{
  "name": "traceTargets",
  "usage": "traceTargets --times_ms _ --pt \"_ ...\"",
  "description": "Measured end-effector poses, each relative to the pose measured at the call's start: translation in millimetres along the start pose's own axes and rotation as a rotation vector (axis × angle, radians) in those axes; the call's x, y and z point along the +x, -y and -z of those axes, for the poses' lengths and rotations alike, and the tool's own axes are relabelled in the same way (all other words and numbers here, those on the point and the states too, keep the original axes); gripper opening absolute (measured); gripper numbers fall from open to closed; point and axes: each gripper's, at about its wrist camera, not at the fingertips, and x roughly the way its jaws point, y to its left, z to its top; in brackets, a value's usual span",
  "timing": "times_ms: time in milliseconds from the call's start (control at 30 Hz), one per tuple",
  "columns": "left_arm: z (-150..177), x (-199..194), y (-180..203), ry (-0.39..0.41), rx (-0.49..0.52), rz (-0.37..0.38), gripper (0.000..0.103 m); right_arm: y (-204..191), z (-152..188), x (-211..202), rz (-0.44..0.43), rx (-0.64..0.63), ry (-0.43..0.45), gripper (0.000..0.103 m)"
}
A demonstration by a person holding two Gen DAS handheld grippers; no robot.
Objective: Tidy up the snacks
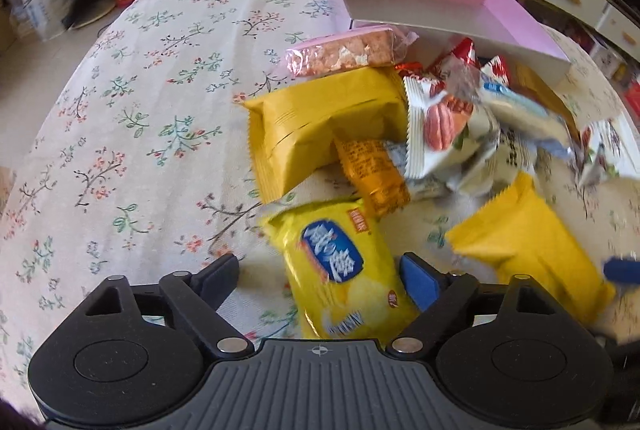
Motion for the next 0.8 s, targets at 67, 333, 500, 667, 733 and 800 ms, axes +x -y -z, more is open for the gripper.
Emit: traceTargets --times_ms 67,333,500,667,733,800 --pt "5 -3 -6 0.008 0.030 0.004 0.083 0 -1 2 -0.012 -0.001 -0.001 0.099" --pt "10 -7 -15 0.055 0.066 0.044 0.068 -10 -4 9 -0.031 -0.043 0.014 0.099" --pt "12 -9 -14 0.081 0.080 0.063 0.056 -18 -2 15 -0.029 -0.089 0.030 0.096" --pt "17 -13 -10 0.096 0.097 0.081 0.048 -24 2 19 0.001 -0.153 0.063 0.085" --pt "16 -14 -12 0.093 0.083 0.093 0.047 -26 4 18 0.010 -0.178 0.082 0.074" --pt "15 -17 -14 0.097 0.065 0.100 0.044 -27 4 15 -0.002 -0.185 0.092 0.056"
